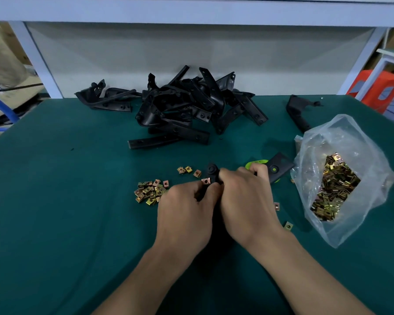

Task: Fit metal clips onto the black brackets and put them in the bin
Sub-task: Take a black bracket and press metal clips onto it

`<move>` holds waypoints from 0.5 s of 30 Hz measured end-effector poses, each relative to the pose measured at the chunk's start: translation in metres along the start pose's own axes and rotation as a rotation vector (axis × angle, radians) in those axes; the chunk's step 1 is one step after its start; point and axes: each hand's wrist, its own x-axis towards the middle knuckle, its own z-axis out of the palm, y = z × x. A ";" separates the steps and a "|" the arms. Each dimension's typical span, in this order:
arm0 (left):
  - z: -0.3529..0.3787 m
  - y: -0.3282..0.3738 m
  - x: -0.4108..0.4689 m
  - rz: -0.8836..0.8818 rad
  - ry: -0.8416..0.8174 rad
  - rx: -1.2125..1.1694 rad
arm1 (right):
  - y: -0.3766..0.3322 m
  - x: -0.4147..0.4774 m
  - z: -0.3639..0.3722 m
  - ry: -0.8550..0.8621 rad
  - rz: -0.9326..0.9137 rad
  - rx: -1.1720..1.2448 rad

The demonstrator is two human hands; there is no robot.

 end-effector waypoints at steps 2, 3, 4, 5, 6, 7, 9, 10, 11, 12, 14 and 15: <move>0.000 -0.003 0.000 0.035 -0.007 0.015 | 0.000 -0.001 0.001 -0.026 -0.012 0.001; 0.000 -0.005 0.000 0.055 -0.004 0.015 | 0.000 -0.001 0.002 -0.035 -0.014 0.000; 0.000 -0.006 0.000 0.073 -0.002 0.016 | 0.000 -0.001 0.002 -0.043 -0.014 0.000; 0.000 -0.007 0.000 0.085 0.000 0.012 | -0.001 -0.001 0.001 -0.047 -0.011 0.003; 0.000 -0.007 0.001 0.094 0.002 0.007 | -0.001 -0.001 0.000 -0.050 -0.007 0.008; -0.001 -0.007 0.001 0.107 0.004 -0.003 | -0.001 -0.001 0.000 -0.049 -0.004 0.015; -0.002 -0.007 0.002 0.127 0.007 -0.016 | -0.001 -0.002 -0.001 -0.037 -0.003 0.033; -0.003 -0.007 0.002 0.132 0.002 -0.017 | 0.000 -0.002 -0.001 -0.020 -0.004 0.046; -0.003 -0.006 0.003 0.135 -0.004 -0.023 | 0.000 -0.002 -0.001 0.009 0.002 0.072; -0.004 -0.005 0.003 0.131 -0.017 -0.048 | 0.000 -0.001 -0.001 0.046 0.015 0.105; -0.004 -0.003 0.006 0.081 -0.037 -0.169 | 0.001 0.000 -0.002 0.106 0.048 0.166; -0.005 -0.002 0.007 0.040 -0.035 -0.243 | 0.002 0.000 -0.002 0.120 0.054 0.186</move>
